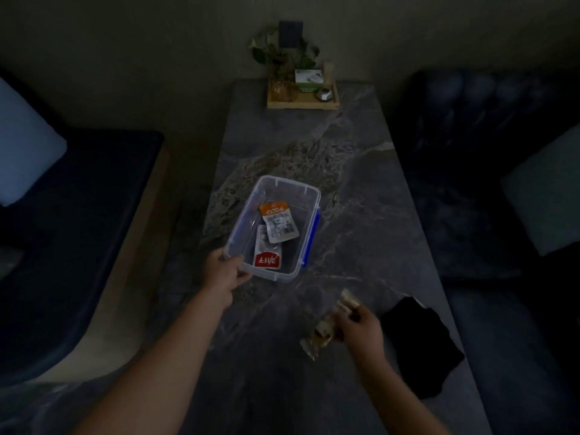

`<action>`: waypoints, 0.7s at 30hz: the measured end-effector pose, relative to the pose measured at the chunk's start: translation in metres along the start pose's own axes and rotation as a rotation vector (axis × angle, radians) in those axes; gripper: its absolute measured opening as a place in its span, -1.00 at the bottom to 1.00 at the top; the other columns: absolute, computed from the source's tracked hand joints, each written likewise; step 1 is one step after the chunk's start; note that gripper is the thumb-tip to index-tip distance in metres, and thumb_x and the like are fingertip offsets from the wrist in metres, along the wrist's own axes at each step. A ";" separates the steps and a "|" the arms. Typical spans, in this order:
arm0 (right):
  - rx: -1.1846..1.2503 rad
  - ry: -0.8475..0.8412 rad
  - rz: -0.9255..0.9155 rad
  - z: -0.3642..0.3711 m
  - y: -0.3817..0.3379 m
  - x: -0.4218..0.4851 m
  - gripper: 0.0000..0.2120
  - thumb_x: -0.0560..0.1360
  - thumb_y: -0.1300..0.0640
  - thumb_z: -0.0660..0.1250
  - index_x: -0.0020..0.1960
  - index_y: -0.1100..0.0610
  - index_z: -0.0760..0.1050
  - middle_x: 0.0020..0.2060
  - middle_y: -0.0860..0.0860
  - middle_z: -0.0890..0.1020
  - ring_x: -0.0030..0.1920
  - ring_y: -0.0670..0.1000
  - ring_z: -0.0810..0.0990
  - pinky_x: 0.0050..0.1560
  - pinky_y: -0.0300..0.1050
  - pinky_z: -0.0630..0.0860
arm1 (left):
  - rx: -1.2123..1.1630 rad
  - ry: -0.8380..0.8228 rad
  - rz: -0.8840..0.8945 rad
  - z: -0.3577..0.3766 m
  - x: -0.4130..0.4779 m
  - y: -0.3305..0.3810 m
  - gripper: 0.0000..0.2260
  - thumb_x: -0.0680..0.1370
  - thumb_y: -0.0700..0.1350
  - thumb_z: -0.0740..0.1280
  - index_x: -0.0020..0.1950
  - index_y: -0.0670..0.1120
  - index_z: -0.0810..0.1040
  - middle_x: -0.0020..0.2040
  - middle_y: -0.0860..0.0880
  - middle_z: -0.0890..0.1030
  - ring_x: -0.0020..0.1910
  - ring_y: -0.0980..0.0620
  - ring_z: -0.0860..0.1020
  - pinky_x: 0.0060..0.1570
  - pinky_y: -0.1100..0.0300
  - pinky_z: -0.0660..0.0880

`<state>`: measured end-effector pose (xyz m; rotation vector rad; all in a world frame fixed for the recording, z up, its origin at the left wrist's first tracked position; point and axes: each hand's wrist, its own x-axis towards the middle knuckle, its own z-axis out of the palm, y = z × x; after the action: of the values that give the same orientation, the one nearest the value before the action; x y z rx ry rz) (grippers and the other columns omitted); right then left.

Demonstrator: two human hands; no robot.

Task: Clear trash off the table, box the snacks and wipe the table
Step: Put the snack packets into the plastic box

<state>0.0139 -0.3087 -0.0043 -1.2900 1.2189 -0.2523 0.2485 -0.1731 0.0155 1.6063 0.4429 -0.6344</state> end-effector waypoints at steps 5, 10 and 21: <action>0.479 -0.132 0.124 0.011 -0.057 0.024 -0.87 0.55 0.22 0.39 0.08 0.22 0.62 -0.11 0.18 0.75 -0.09 0.15 0.76 -0.20 -0.03 0.67 | -0.030 -0.055 -0.026 0.010 -0.008 -0.011 -0.76 0.59 -0.28 0.32 0.25 -0.14 0.46 0.13 -0.25 0.59 0.03 -0.21 0.65 0.00 -0.12 0.65; 0.553 -0.167 0.091 0.039 -0.111 0.039 -0.90 0.57 0.26 0.37 0.08 0.22 0.58 -0.12 0.18 0.76 -0.08 0.14 0.76 -0.17 -0.01 0.68 | -0.032 -0.072 -0.027 0.009 -0.006 -0.012 -0.81 0.60 -0.27 0.31 0.19 -0.10 0.51 0.09 -0.20 0.60 0.02 -0.18 0.65 -0.05 -0.06 0.65; -0.261 -0.170 -0.233 0.089 -0.129 0.062 -0.90 0.51 0.09 0.46 -0.04 -0.03 0.54 -0.16 -0.03 0.70 -0.19 -0.03 0.72 -0.09 0.02 0.70 | 0.061 -0.022 0.014 0.011 -0.003 -0.013 -0.86 0.61 -0.25 0.29 0.06 0.00 0.51 0.02 -0.14 0.60 -0.03 -0.13 0.65 -0.19 0.02 0.65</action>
<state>0.1684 -0.3469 0.0505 -1.6487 0.9797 -0.1498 0.2361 -0.1823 0.0064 1.6571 0.3989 -0.6601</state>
